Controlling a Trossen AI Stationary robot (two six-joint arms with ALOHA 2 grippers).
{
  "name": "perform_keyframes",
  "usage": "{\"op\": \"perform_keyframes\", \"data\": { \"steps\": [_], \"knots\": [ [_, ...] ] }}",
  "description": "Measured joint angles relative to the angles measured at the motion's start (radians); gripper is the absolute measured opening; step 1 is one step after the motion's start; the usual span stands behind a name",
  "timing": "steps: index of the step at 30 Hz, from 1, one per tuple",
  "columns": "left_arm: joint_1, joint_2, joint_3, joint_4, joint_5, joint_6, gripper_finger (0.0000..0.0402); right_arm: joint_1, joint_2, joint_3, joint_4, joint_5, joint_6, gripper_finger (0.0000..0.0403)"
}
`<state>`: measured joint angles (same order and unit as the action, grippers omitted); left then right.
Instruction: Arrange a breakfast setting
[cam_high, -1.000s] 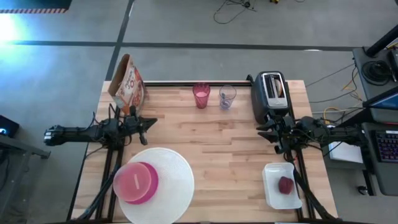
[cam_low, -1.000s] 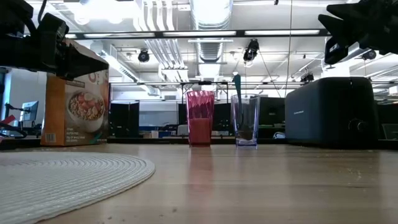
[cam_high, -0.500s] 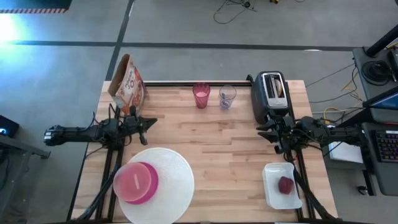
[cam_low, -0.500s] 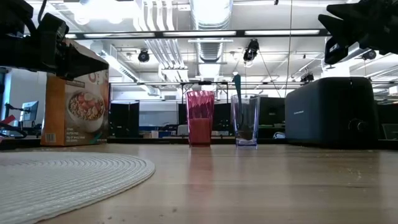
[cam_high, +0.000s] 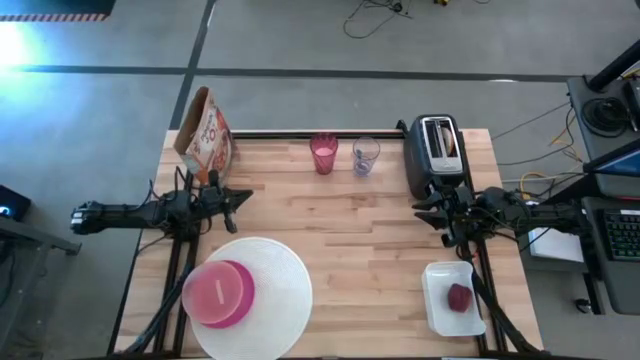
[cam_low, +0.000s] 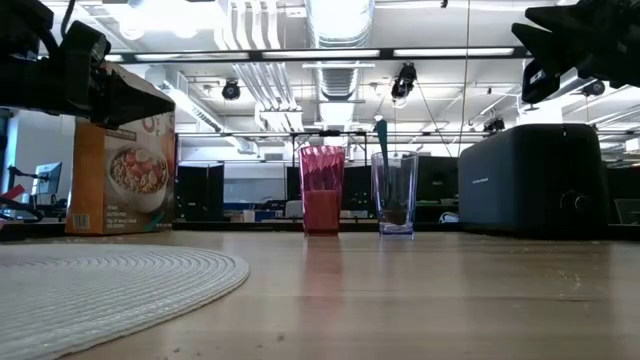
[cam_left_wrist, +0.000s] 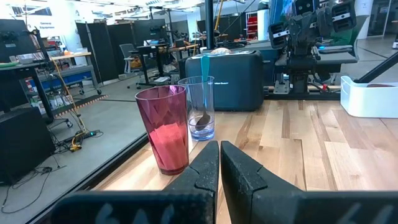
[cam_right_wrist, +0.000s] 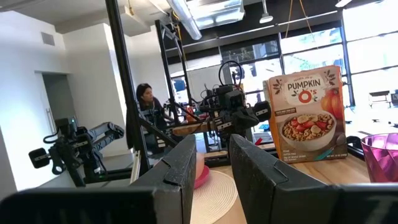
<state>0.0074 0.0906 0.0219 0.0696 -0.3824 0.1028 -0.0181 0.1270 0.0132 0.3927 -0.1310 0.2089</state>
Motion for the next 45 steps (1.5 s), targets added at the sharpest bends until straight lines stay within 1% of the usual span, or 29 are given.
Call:
{"op": "perform_keyframes", "data": {
  "steps": [19, 21, 24, 26, 45],
  "knots": [
    [0.000, 0.000, 0.000, 0.000, 0.000, 0.003, 0.0000, 0.000, 0.000, 0.000, 0.000, 0.000, 0.000, 0.0089],
    [0.000, 0.000, 0.000, 0.000, 0.000, 0.046, 0.0000, 0.000, 0.000, 0.000, 0.000, 0.000, 0.000, 0.0089],
    [0.000, 0.000, 0.000, 0.000, 0.000, 0.156, 0.0000, 0.000, 0.000, 0.000, 0.000, 0.000, 0.000, 0.0089],
    [0.000, 0.000, 0.000, 0.000, 0.000, 0.192, 0.0000, 0.000, 0.000, 0.000, 0.000, 0.000, 0.000, 0.0089],
    [0.000, 0.000, 0.000, 0.002, 0.000, 0.192, 0.0000, 0.000, 0.000, 0.000, 0.000, 0.000, 0.000, 0.0089]
  ]
}}
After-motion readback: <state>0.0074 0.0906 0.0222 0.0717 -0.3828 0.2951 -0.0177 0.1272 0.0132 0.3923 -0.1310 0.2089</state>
